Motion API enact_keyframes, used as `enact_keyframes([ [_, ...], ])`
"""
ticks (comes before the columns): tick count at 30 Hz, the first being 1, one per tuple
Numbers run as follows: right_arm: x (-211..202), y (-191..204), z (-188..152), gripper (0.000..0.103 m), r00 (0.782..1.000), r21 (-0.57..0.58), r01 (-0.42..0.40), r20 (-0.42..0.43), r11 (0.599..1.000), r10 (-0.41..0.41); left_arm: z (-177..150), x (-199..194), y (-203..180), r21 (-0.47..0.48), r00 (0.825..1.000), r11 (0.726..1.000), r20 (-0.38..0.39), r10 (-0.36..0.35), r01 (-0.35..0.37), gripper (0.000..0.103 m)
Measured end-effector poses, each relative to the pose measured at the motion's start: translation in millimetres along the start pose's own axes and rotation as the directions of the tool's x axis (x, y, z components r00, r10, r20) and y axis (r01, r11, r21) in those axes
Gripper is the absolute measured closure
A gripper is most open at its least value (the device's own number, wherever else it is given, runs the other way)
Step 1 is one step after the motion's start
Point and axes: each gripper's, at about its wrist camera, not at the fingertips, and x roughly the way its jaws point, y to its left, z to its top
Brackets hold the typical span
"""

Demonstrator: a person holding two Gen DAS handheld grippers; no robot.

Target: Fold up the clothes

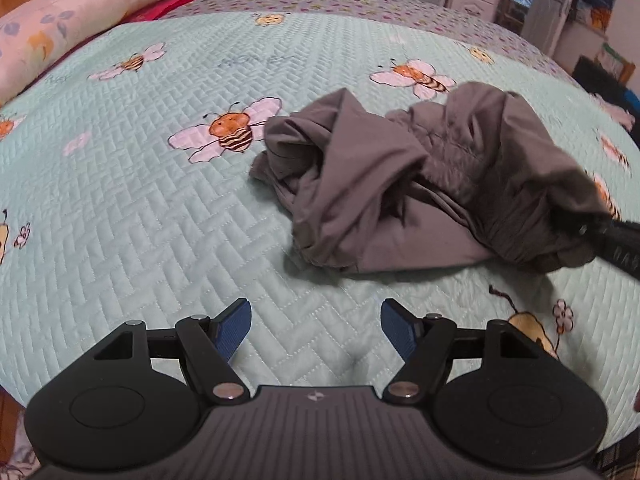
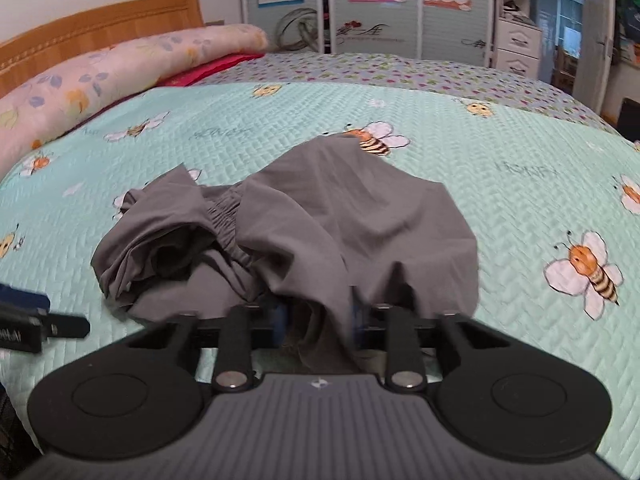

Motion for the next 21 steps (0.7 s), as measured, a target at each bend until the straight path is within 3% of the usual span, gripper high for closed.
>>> enact_keyframes([
  [3,-11.7,-16.0,-3.6,0.097,0.999,0.066,-0.017,0.036,0.998,0.014,-1.3,-4.0,-5.8,0.033,1.0,0.999,0.012,-0.006,0.005,0.029],
  [8,-41.3,-60.2,-13.9,0.101,0.993,0.197,0.069,0.078,0.978,-0.086,0.3,-9.8,-14.6,0.056,0.996,0.995,0.04,-0.083,0.081,0.029],
  [14,-58.1,-119.7,-46.6,0.101,0.987,0.407,0.137,0.019,0.903,-0.159,-0.1,-4.8,-42.3,0.12,0.986,0.98,0.035,-0.163,0.158,0.029],
  [17,-53.8,-130.9,-66.8,0.101,0.984,0.435,0.169,-0.03,0.884,-0.174,3.7,6.1,-59.0,0.154,0.985,0.974,0.021,-0.17,0.165,0.029],
  [21,-54.3,-125.6,-80.8,0.097,0.987,0.392,0.157,-0.054,0.906,-0.148,18.6,21.9,-84.3,0.224,0.976,0.959,0.089,-0.198,0.174,0.029],
])
